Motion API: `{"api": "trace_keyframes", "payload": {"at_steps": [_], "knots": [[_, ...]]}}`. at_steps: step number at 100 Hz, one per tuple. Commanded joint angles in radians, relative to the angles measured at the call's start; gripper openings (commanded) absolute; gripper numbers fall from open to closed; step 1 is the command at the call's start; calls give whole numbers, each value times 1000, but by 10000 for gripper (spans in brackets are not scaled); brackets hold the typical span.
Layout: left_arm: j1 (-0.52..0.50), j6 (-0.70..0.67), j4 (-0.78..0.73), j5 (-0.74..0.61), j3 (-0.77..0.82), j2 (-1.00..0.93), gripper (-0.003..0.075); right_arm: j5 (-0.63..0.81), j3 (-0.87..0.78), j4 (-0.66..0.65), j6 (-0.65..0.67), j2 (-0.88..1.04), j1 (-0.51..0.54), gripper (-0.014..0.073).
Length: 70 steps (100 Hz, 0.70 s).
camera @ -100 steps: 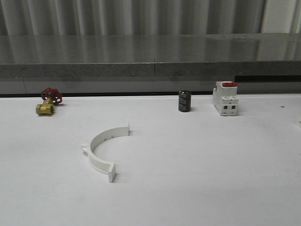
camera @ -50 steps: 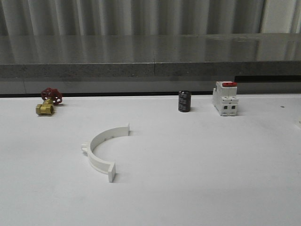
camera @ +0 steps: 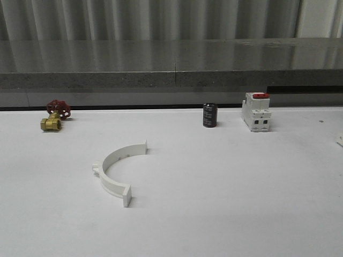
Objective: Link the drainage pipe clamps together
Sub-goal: 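Lift the second clamp half and carry it toward the first half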
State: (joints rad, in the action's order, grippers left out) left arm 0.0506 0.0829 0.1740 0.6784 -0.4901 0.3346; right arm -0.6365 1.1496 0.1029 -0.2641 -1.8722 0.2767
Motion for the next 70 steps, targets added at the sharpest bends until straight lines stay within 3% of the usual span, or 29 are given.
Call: {"api": "trace_keyframes", "payload": {"at_steps": [1,17,33,45,70], "knots": [[-6,1,18,-69,-27,8,-21,-58,74,18,-10,54,-22,-67],[-6,1,18,-69,-27,8,-21,-186,156,45,62,101,-120,-65],[-6,1,18,-69,-27,8,-21,-158,169,2,219,162,-281,-64],[-6,1,18,-69,-27,8,-21,-146,174,-103,424,170,-422,-55],[-6,1,18,-69,-27,8,-21,-167,176,-456,956,147,-712,-55]]}}
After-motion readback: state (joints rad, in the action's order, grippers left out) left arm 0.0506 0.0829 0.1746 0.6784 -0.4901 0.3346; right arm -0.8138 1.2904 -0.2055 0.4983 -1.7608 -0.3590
